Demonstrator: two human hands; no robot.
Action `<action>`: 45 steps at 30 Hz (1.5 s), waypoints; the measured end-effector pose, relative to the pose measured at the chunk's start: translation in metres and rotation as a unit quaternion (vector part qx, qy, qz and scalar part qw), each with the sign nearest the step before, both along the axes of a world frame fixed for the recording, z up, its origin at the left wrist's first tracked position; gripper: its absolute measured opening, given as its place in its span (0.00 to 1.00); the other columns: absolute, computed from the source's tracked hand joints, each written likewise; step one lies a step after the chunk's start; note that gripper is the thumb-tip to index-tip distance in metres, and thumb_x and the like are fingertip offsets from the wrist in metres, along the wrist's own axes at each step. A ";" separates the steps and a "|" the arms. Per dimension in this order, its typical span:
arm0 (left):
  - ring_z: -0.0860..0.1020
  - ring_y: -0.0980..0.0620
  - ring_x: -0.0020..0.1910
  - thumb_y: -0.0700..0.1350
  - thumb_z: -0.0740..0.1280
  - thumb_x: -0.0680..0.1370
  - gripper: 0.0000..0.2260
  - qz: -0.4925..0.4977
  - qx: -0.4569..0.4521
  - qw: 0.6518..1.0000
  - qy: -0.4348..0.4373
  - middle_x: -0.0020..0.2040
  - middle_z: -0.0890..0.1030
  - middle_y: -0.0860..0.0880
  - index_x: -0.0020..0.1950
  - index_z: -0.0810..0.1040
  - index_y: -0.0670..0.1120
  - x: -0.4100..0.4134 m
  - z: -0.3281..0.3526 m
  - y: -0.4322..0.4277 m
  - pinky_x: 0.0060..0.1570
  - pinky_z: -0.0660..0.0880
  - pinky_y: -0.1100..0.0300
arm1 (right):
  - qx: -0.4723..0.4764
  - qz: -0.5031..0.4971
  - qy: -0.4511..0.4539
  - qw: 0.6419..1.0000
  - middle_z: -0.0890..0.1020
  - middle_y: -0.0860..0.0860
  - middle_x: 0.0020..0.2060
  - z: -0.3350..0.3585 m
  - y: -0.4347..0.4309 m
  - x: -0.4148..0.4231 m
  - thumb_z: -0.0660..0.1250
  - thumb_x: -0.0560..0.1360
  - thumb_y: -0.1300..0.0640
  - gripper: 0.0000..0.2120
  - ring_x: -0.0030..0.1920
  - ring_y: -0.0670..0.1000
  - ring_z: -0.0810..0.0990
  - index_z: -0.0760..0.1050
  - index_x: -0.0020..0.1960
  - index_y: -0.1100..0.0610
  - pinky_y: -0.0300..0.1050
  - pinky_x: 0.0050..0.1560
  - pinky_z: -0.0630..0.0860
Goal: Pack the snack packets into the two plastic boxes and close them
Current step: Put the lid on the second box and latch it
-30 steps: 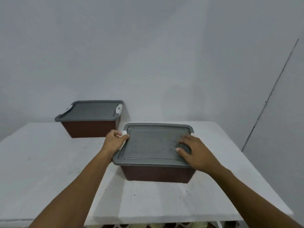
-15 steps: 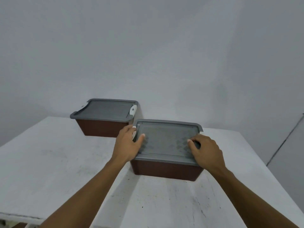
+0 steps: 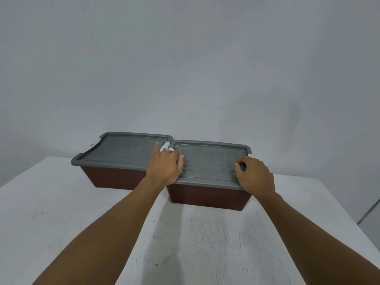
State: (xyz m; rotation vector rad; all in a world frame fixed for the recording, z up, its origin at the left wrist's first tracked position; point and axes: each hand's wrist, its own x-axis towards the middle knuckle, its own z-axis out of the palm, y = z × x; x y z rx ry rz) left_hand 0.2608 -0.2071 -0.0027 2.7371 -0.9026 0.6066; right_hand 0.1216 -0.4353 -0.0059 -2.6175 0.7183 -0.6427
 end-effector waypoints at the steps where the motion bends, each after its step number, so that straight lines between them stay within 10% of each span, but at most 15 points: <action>1: 0.80 0.49 0.48 0.54 0.50 0.81 0.21 0.001 -0.001 1.000 -0.004 0.45 0.83 0.46 0.49 0.80 0.46 0.007 -0.001 -0.004 0.75 0.54 0.47 | -0.001 -0.001 0.001 1.000 0.80 0.47 0.43 0.001 -0.003 0.007 0.59 0.78 0.48 0.10 0.40 0.49 0.77 0.77 0.47 0.51 0.44 0.42 0.71; 10: 0.78 0.48 0.44 0.55 0.51 0.81 0.22 -0.026 0.010 0.999 0.017 0.39 0.81 0.46 0.43 0.79 0.45 0.047 -0.004 -0.024 0.69 0.66 0.49 | -0.012 -0.016 -0.010 1.000 0.78 0.46 0.39 -0.003 -0.022 0.037 0.61 0.78 0.49 0.08 0.38 0.48 0.76 0.74 0.45 0.51 0.42 0.41 0.68; 25: 0.73 0.48 0.67 0.67 0.41 0.78 0.33 -0.071 0.045 0.996 0.034 0.69 0.75 0.49 0.68 0.74 0.50 0.075 -0.011 0.120 0.66 0.68 0.49 | -0.139 0.091 0.031 0.986 0.80 0.46 0.55 -0.009 0.125 0.062 0.49 0.80 0.39 0.21 0.55 0.48 0.77 0.73 0.59 0.48 0.51 0.61 0.69; 34: 0.80 0.51 0.44 0.55 0.52 0.78 0.21 -0.059 -0.006 0.997 -0.043 0.48 0.83 0.51 0.52 0.81 0.48 0.088 -0.023 0.120 0.40 0.75 0.57 | -0.225 0.039 -0.011 0.973 0.79 0.45 0.48 -0.028 0.150 0.096 0.47 0.79 0.44 0.19 0.46 0.47 0.75 0.74 0.52 0.50 0.46 0.50 0.69; 41: 0.75 0.49 0.60 0.60 0.40 0.79 0.29 -0.058 0.019 0.998 0.021 0.61 0.78 0.50 0.61 0.75 0.49 0.079 -0.018 0.123 0.65 0.67 0.47 | -0.150 0.024 0.041 0.988 0.76 0.48 0.59 -0.021 0.166 0.085 0.42 0.80 0.41 0.23 0.62 0.50 0.74 0.70 0.61 0.49 0.59 0.69 0.61; 45: 0.56 0.47 0.78 0.61 0.38 0.79 0.31 -0.098 0.004 0.994 0.037 0.78 0.59 0.47 0.77 0.59 0.49 0.037 -0.035 0.142 0.76 0.48 0.46 | -0.125 0.052 0.012 0.991 0.61 0.51 0.76 -0.046 0.187 0.038 0.47 0.81 0.43 0.26 0.78 0.52 0.55 0.61 0.75 0.52 0.56 0.77 0.49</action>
